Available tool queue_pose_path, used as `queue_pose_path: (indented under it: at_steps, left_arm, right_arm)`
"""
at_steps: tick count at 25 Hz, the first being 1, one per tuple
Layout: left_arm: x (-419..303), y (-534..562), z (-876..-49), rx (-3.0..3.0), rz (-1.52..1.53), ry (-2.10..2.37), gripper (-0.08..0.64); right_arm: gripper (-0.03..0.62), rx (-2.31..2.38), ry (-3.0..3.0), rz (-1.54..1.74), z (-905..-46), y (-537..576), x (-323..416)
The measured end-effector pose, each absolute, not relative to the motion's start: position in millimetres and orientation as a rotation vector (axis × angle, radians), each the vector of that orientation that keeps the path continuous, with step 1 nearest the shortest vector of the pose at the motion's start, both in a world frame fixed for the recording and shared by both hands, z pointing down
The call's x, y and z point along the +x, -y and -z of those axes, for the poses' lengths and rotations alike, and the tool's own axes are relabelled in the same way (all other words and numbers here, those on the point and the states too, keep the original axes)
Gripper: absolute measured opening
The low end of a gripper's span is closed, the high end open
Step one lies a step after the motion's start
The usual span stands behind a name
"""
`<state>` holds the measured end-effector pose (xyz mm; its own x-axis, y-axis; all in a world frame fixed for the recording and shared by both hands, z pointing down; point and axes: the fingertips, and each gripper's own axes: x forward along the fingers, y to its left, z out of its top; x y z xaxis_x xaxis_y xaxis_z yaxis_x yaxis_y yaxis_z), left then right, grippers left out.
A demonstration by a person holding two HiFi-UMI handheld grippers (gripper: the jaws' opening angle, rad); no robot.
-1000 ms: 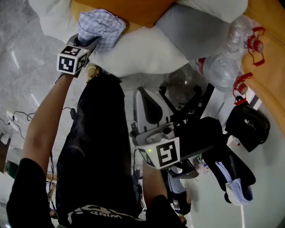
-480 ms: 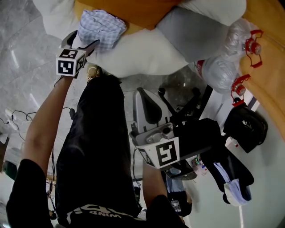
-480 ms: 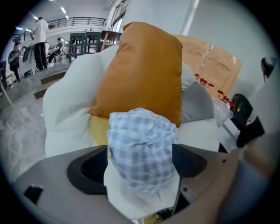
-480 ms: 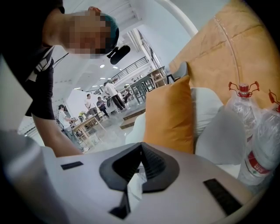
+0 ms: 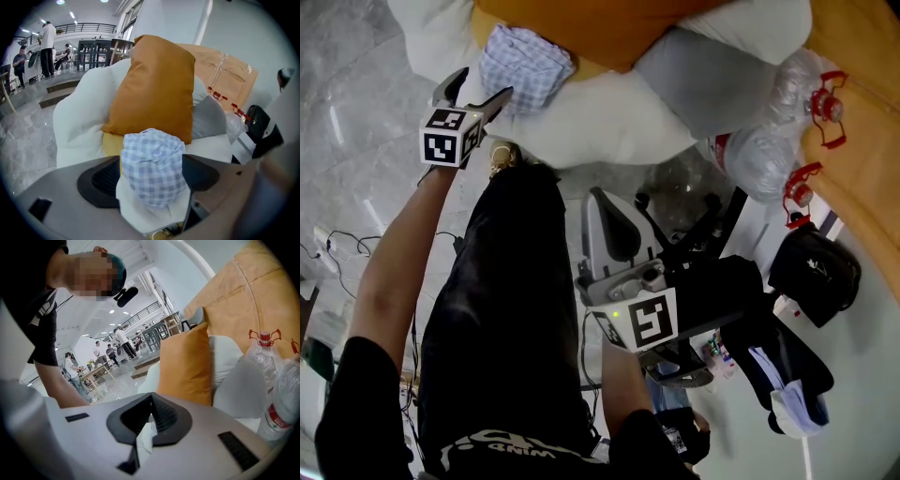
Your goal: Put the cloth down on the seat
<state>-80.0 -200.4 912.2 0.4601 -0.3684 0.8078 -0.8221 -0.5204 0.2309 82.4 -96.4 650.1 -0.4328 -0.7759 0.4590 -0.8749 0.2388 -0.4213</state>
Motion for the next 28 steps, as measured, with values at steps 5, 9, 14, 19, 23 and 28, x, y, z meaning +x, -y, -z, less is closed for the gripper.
queue_pose_path:
  at_steps: [5,9,14,19,23,28]
  left_arm:
    - [-75.4,196.3,-881.5,2.151,-0.93,0.971,0.206]
    - [-80.3,195.6,-841.7,2.216,-0.894,0.992,0.057]
    - [-83.8,186.9,-755.1,2.254,-0.835,1.024,0.011]
    - [-76.4,163.9,-639.0,2.331,-0.72,0.991,0.006]
    - [-63.3,141.5,-543.7,2.392,-0.676,0.883,0.006]
    - [-61.6,107.1,-445.7,2.507,-0.579,0.782,0.006]
  right_arm:
    - [0.02,1.557,2.371,-0.944,-637.1,100.0,73.6]
    - [0.018,1.516,2.413,-0.9,-606.4,106.2,59.5]
    - [0.02,1.454,2.457,-0.842,-548.7,100.9,49.4]
    - [0.02,1.382,2.483,-0.79,-486.8,84.9,36.8]
    - [0.018,1.355,2.528,-0.743,-432.9,80.1,26.7]
    - [0.018,1.364,2.553,-0.694,-375.5,63.4,20.2]
